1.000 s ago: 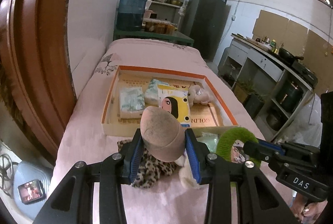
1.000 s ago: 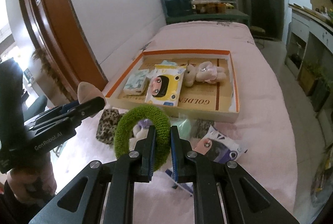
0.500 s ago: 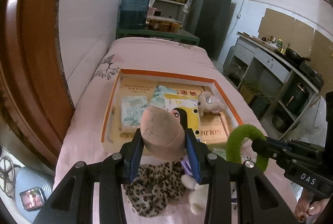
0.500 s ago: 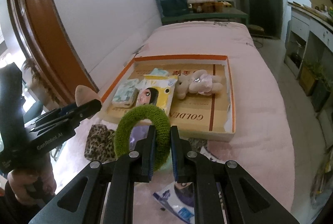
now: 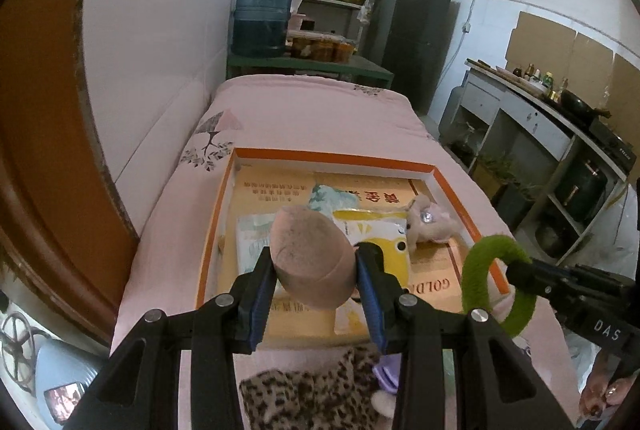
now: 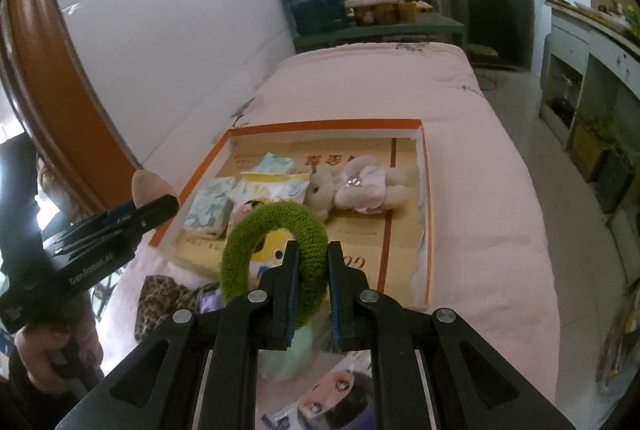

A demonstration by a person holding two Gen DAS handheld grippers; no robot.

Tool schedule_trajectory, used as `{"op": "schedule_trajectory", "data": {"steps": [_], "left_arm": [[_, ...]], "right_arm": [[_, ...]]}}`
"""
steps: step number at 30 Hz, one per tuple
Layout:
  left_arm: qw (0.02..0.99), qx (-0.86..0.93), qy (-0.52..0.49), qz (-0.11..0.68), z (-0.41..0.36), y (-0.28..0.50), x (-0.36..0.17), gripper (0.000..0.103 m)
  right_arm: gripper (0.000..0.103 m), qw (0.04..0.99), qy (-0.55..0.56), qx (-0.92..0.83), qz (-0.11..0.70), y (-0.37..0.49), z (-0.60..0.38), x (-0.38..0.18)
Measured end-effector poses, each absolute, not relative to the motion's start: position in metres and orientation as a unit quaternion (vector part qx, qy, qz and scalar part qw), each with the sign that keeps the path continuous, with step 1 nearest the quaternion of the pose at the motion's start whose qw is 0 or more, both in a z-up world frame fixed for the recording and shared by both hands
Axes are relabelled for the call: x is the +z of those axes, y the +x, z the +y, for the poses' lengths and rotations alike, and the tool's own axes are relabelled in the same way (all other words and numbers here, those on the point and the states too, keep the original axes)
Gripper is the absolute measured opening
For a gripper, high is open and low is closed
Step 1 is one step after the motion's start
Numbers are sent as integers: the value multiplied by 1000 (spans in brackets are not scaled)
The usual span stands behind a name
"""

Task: Organize soft objects
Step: 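Carry the sponge and ring into the box and open both tools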

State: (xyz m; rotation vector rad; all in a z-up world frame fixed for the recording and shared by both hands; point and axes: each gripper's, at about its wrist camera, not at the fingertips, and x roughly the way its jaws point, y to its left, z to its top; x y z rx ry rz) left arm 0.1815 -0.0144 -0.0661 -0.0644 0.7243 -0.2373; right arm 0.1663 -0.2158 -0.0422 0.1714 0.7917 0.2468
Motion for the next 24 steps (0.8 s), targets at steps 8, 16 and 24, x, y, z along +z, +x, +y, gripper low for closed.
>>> {"op": "schedule_trajectory", "data": {"steps": [8, 16, 24], "left_arm": [[928, -106, -16, 358, -19, 203, -73, 40], [925, -100, -2, 367, -26, 219, -82, 40], [920, -102, 1, 379, -30, 228, -92, 40]], "right_arm": [[13, 908, 93, 112, 393, 189, -225, -51], [13, 904, 97, 105, 403, 209, -232, -63], [13, 898, 97, 101, 416, 218, -235, -76]]}}
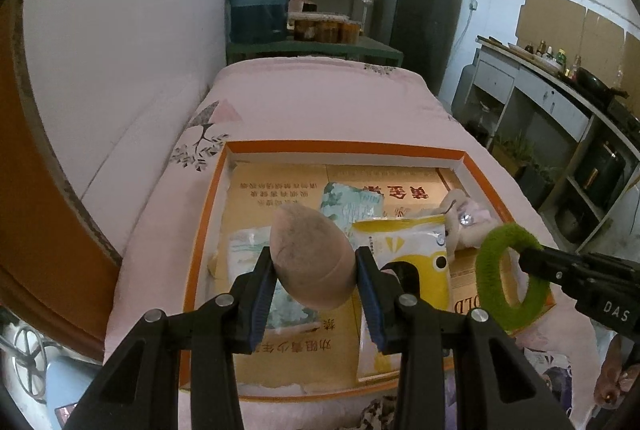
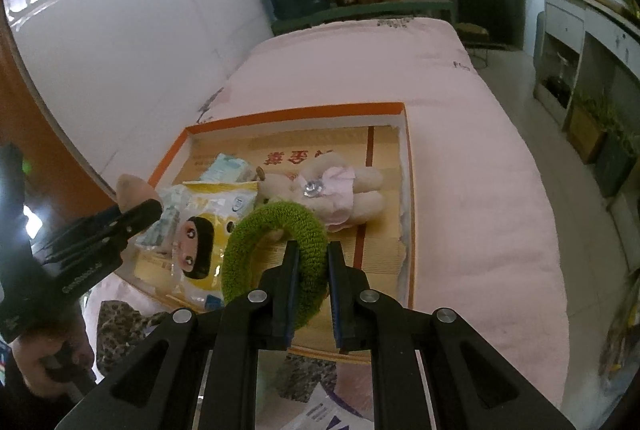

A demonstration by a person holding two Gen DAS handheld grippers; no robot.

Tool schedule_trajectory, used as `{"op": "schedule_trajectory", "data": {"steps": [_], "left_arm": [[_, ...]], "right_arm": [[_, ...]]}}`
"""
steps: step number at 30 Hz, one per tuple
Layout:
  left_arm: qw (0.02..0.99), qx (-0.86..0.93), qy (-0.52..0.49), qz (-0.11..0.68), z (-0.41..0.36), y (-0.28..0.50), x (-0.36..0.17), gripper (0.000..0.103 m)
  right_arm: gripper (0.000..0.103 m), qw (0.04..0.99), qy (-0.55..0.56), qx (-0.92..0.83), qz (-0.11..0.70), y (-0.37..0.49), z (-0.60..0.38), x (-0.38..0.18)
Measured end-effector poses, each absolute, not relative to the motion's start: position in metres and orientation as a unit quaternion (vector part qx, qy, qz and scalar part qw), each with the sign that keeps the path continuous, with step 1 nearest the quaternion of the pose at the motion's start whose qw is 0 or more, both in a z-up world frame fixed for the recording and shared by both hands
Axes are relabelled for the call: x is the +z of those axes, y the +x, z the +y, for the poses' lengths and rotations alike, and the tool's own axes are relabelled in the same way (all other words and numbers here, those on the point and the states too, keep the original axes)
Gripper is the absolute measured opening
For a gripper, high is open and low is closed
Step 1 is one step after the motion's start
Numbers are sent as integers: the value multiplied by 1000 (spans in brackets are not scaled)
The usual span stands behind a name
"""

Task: Organize soft objects
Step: 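Carry the sponge and ring into the box and open both tools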

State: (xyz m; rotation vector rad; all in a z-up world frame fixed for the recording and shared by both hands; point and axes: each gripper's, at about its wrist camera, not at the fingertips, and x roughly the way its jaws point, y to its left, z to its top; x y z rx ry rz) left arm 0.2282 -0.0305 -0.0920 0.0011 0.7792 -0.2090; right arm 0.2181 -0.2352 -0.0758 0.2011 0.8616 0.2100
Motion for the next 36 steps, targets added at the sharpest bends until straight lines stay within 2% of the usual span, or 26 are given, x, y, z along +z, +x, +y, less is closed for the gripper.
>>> {"op": "schedule_trajectory", "data": {"steps": [14, 28, 31, 33, 36], "left_arm": [[902, -118, 10, 416, -40, 236, -115, 40], [901, -126, 0, 416, -36, 236, -114, 41], [902, -127, -3, 413, -35, 234, -111, 43], [904, -129, -4, 407, -34, 233, -109, 53], [907, -129, -5, 400, -34, 231, -105, 59]], "right_arm": [[14, 890, 91, 103, 435, 228, -232, -94], [16, 884, 89, 100, 448, 231, -231, -105], [22, 882, 90, 99, 452, 232, -231, -106], [36, 883, 87, 97, 451, 232, -230, -106], [50, 886, 81, 94, 447, 230, -229, -104]]}}
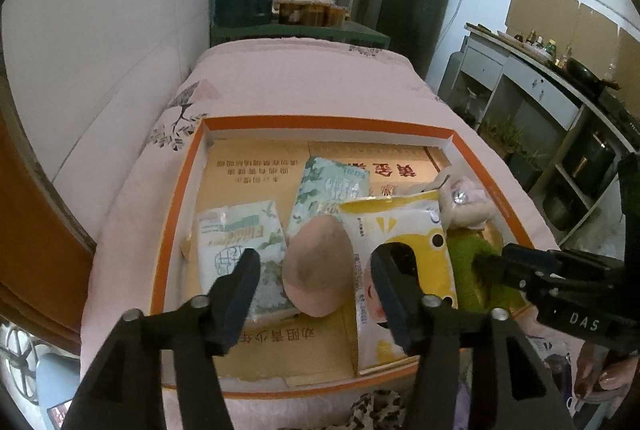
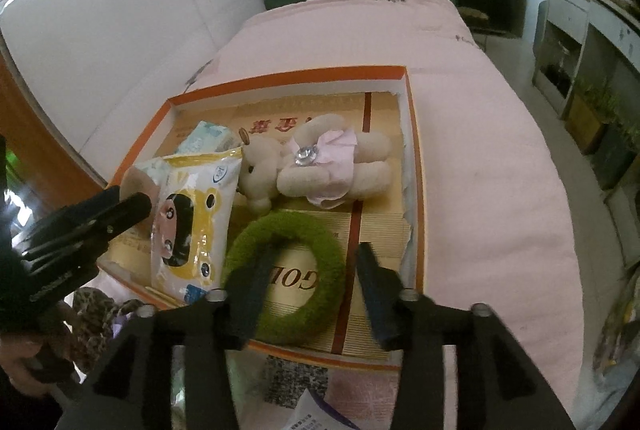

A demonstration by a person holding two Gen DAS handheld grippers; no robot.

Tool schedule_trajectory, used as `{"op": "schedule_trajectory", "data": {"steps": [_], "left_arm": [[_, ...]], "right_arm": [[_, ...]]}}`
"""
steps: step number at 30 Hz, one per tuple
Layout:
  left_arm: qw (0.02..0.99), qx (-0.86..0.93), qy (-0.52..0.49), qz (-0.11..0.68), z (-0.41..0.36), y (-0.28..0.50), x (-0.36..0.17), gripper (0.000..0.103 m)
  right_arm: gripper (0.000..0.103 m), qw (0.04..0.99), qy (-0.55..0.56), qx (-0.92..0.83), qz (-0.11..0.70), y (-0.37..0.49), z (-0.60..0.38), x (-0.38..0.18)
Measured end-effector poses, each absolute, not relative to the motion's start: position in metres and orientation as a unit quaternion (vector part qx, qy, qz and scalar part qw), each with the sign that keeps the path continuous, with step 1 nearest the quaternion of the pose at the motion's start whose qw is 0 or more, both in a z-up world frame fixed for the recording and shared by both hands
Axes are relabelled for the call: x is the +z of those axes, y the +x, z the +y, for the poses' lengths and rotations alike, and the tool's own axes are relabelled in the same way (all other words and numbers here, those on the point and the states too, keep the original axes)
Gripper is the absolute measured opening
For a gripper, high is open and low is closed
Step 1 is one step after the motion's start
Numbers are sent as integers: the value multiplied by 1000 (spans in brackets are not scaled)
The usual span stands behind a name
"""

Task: Organize soft objects
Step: 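Carry the sponge and ring into the box and open both tools, then withdraw both tools from the box back over the pile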

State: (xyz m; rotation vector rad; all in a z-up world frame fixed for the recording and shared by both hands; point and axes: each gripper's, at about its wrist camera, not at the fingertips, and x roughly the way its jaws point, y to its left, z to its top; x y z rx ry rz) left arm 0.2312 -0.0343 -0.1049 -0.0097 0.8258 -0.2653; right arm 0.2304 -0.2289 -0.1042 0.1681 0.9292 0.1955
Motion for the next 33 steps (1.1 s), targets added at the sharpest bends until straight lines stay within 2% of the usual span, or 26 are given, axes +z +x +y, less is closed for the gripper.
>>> {"op": "schedule_trajectory", "data": {"steps": [33], "left_arm": [[923, -110, -7, 369, -26, 183, -74, 59]], "right_arm": [[51, 898, 78, 95, 422, 180, -218, -68]]}}
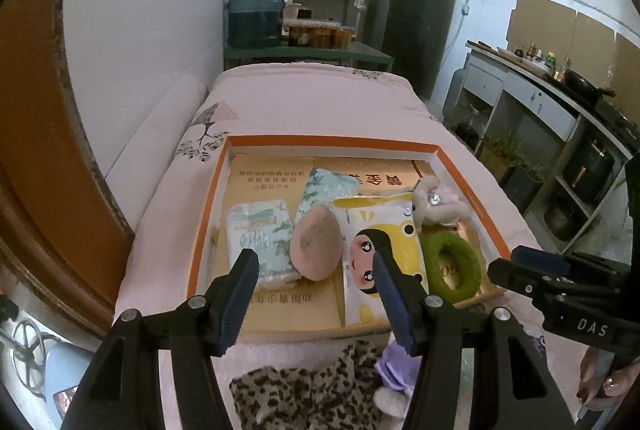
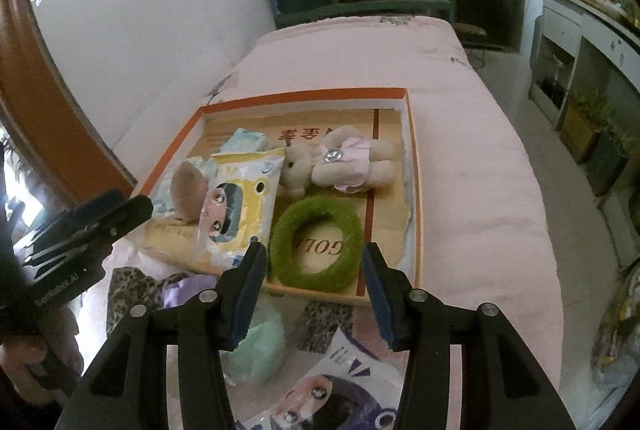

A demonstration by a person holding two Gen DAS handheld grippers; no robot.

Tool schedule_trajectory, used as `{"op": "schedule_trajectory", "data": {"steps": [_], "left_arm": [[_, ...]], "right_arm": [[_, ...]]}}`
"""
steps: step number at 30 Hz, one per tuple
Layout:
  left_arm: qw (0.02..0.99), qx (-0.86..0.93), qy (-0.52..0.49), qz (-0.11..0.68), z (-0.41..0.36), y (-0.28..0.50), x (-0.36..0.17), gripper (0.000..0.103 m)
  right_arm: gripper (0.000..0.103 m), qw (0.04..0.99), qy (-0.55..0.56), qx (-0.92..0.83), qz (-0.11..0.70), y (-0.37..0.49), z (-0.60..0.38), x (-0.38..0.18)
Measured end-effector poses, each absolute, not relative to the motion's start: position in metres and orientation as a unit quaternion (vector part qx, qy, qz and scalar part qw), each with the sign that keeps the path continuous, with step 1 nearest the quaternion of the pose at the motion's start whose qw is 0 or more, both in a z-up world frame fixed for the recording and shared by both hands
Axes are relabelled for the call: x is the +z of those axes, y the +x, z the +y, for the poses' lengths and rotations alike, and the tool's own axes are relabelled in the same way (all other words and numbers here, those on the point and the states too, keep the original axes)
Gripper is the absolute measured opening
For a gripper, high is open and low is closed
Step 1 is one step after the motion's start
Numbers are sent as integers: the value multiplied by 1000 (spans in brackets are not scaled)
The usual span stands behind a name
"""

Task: Organize soft objects
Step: 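Withdraw both tools from the box back over the pile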

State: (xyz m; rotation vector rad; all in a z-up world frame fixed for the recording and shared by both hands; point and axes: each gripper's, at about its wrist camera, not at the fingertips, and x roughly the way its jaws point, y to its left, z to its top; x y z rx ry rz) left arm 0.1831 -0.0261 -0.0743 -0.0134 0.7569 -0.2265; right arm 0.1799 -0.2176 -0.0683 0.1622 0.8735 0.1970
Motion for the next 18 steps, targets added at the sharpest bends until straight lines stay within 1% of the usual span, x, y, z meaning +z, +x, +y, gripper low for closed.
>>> {"op": "schedule_trajectory", "data": {"steps": [18], "left_arm": [[932, -110, -12, 345, -16, 141, -51, 59]], "right_arm": [[51, 907, 68, 98, 403, 137, -202, -44]]}}
